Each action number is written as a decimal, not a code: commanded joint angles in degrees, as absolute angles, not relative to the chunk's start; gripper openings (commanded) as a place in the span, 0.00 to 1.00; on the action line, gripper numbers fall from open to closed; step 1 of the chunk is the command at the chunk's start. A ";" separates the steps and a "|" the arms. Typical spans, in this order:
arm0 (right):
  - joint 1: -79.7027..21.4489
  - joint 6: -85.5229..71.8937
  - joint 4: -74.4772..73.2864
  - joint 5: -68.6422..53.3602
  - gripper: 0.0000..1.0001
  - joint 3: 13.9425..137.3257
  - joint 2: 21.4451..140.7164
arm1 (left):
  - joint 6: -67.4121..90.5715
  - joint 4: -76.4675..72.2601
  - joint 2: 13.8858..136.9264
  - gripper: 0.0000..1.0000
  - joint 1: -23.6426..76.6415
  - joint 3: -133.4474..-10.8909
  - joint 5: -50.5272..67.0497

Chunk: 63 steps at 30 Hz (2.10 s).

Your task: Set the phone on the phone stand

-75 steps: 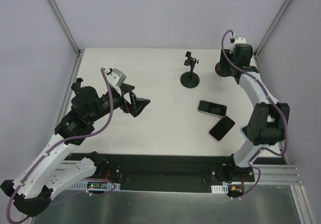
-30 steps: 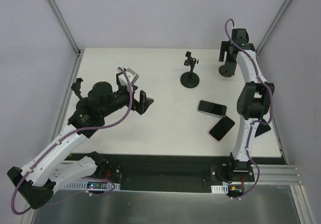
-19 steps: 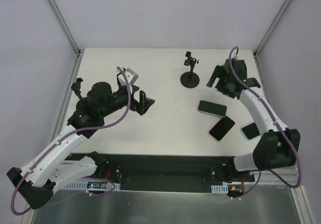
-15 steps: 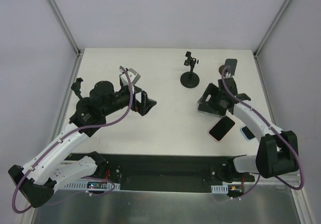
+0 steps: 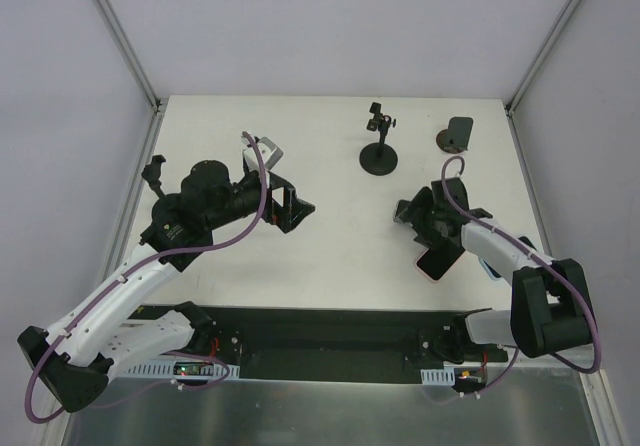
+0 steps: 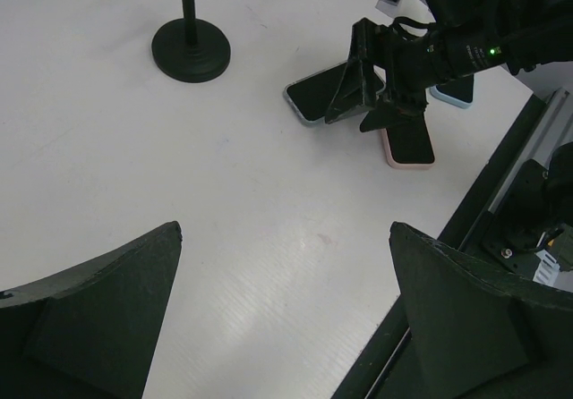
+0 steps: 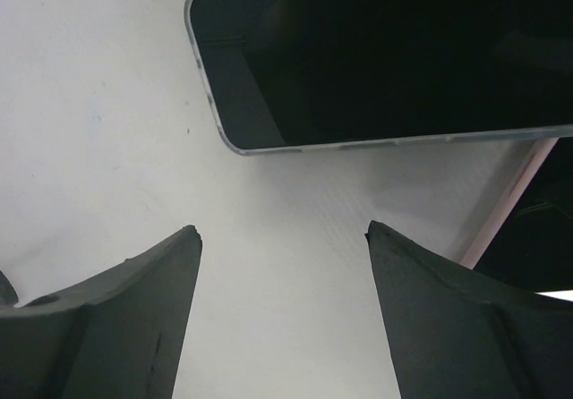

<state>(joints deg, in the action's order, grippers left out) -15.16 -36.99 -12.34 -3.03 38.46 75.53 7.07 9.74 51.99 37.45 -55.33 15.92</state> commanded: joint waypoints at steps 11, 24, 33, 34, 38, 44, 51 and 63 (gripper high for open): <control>-6.78 -41.48 -7.12 1.40 0.81 38.93 80.67 | 7.73 8.17 50.10 0.99 37.53 -56.78 17.05; -1.41 -25.15 -21.75 0.53 1.00 67.18 98.51 | 7.91 8.17 49.66 0.99 37.53 -56.95 17.67; -4.57 -24.68 -29.88 4.74 0.96 67.68 96.25 | 8.61 8.26 49.13 0.99 37.53 -57.22 18.54; -4.83 -27.31 -31.27 5.01 0.96 68.02 96.68 | 8.79 8.17 49.22 0.99 37.53 -57.22 18.72; -7.28 -32.34 -45.50 12.80 0.96 79.67 102.64 | 9.49 8.17 49.48 0.99 37.62 -57.39 20.04; -8.09 -39.88 -50.45 12.31 0.96 83.49 108.36 | 9.41 8.17 49.57 0.99 37.53 -57.39 19.95; -7.73 -44.29 -51.24 12.30 0.96 86.84 112.85 | 9.23 8.35 49.92 0.99 37.53 -57.22 19.60; -6.85 -43.95 -48.78 10.98 0.96 89.74 116.89 | 10.02 8.26 49.92 0.99 37.53 -57.48 21.18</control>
